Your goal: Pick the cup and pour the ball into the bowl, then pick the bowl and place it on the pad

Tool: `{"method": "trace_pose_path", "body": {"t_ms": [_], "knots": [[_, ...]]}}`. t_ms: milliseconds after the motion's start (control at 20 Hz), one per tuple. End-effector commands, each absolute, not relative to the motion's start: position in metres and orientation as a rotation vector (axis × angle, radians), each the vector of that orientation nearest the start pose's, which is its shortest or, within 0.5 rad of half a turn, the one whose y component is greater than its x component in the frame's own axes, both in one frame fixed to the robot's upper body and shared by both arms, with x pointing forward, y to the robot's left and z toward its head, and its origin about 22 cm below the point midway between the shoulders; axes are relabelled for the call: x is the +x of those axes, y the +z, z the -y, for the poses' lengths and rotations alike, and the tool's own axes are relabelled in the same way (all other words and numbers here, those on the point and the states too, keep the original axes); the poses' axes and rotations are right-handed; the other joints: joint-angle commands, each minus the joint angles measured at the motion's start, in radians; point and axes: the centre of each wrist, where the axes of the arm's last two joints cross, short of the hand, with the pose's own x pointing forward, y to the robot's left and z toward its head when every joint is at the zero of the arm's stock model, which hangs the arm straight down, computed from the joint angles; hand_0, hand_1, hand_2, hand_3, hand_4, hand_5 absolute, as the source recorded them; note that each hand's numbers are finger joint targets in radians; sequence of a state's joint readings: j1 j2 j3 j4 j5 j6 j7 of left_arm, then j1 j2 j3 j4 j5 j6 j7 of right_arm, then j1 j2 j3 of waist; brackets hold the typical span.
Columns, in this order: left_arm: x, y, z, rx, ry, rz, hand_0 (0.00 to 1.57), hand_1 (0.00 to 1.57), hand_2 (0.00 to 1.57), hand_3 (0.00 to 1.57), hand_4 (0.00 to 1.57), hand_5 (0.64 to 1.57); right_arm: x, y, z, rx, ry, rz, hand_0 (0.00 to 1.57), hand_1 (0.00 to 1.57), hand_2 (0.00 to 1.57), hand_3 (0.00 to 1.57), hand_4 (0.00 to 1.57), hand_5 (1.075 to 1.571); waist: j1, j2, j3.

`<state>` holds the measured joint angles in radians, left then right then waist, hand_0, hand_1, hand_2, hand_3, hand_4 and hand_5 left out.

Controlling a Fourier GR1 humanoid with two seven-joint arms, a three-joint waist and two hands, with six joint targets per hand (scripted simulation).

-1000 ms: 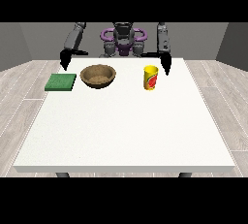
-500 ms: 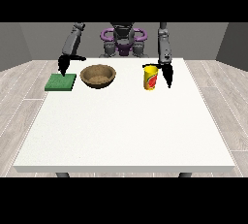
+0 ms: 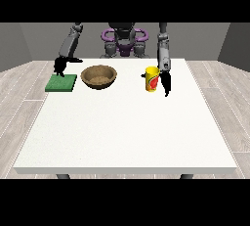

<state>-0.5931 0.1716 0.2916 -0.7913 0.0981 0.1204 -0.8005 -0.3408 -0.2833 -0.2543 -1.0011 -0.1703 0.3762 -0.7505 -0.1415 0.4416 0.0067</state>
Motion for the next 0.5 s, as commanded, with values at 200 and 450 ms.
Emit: {"method": "trace_pose_path", "body": {"t_ms": [200,450], "knots": [[0.379,0.012,-0.290,0.536,0.187,2.183,1.37,1.37,1.57,1.57,1.17,1.532,0.319,0.010,0.372,0.169,0.108,2.194,0.00,0.00,0.16,0.00,0.08,1.547,-0.080,0.110,-0.0064],[0.373,0.016,-0.293,0.668,0.160,2.129,1.39,1.39,1.57,1.57,1.23,1.532,0.328,0.023,0.365,0.210,0.137,2.158,0.00,0.00,0.23,0.00,0.18,1.552,-0.128,0.070,-0.0059]]}}
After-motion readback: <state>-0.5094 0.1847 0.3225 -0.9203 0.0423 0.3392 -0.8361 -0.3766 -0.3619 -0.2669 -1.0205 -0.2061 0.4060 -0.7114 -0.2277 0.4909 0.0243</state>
